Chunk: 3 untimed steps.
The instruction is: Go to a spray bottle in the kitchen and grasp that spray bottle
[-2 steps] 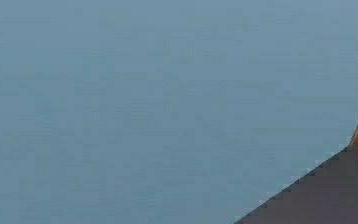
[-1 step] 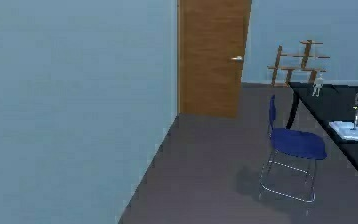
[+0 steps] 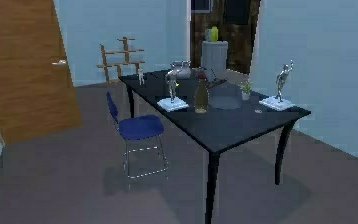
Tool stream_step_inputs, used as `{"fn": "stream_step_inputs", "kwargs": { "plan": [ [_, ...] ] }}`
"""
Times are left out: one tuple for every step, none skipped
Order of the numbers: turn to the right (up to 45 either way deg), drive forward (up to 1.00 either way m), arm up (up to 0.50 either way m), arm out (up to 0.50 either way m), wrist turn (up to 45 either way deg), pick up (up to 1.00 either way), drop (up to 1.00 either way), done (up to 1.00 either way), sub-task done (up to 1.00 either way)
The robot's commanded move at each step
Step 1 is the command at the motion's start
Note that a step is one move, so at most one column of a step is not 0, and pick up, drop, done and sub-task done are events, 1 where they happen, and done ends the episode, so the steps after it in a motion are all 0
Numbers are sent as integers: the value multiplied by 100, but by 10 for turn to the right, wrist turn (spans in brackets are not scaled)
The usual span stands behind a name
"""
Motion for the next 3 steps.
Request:
{"fn": "stream_step_inputs", "kwargs": {
  "plan": [
    [120, 0, 0, 0, 0, 0, 0, 0, 0],
    [450, 0, 0, 0, 0, 0, 0, 0, 0],
    [300, 0, 0, 0, 0, 0, 0, 0, 0]
  ]
}}
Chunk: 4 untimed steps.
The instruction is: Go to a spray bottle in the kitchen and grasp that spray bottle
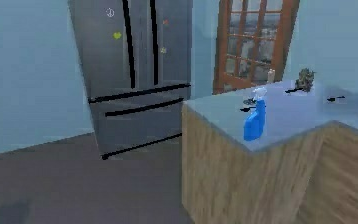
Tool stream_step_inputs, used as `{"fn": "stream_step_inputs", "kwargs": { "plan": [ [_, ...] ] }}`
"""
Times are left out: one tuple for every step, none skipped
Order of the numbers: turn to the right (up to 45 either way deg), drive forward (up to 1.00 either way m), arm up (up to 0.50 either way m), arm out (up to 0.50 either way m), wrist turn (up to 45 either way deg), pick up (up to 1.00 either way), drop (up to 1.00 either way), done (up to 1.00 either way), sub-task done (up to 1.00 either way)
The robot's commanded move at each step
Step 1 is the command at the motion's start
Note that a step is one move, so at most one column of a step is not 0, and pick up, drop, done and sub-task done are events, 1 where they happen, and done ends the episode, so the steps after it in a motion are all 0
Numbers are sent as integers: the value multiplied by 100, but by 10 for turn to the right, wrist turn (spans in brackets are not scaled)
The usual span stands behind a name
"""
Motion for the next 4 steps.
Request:
{"fn": "stream_step_inputs", "kwargs": {
  "plan": [
    [0, 40, 0, 0, 0, 0, 0, 0, 0],
    [-450, 0, 0, 0, 0, 0, 0, 0, 0],
    [0, 0, 50, 0, 0, 0, 0, 0, 0],
    [0, 0, 38, 0, 0, 0, 0, 0, 0]
  ]
}}
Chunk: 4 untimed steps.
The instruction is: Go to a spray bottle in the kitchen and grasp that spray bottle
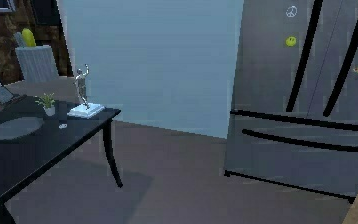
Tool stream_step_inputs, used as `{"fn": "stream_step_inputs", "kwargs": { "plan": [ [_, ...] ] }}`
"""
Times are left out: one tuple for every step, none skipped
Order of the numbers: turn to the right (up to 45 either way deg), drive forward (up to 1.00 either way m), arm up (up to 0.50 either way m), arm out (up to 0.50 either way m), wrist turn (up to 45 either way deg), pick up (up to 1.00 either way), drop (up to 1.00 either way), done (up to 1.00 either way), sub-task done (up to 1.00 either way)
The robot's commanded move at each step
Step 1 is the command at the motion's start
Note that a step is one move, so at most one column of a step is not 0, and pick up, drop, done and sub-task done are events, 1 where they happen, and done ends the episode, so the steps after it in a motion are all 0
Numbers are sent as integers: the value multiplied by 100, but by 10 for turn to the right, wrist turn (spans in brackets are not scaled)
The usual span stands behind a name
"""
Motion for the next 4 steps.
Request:
{"fn": "stream_step_inputs", "kwargs": {
  "plan": [
    [0, 0, 0, 20, 0, 0, 0, 0, 0],
    [0, 0, 0, 0, 450, 0, 0, 0, 0],
    [0, 0, 0, 0, 450, 0, 0, 0, 0],
    [0, 0, 0, 0, 450, 0, 0, 0, 0]
  ]
}}
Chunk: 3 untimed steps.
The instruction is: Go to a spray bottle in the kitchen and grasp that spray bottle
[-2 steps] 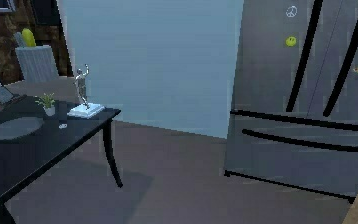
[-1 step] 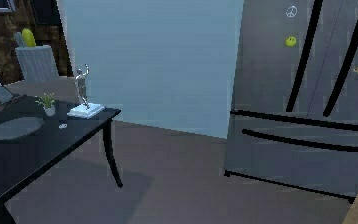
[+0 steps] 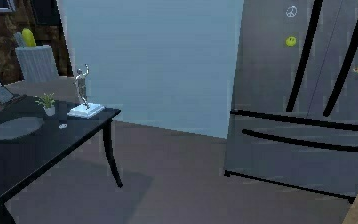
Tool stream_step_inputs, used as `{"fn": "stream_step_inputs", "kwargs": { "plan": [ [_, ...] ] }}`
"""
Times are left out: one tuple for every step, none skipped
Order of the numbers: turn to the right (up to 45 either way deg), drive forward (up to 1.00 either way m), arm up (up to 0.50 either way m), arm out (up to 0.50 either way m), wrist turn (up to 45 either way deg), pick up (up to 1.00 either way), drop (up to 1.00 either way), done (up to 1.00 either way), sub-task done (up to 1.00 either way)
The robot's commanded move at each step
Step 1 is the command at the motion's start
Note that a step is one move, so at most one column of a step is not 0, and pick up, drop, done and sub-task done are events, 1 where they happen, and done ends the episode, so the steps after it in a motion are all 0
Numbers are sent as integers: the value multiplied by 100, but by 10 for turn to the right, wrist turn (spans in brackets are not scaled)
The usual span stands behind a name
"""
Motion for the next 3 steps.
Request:
{"fn": "stream_step_inputs", "kwargs": {
  "plan": [
    [0, 0, 0, 0, 120, 0, 0, 0, 0],
    [0, 0, 0, 0, 0, 100, 0, 0, 0],
    [0, 0, 0, 0, 0, 0, 0, 100, 0]
  ]
}}
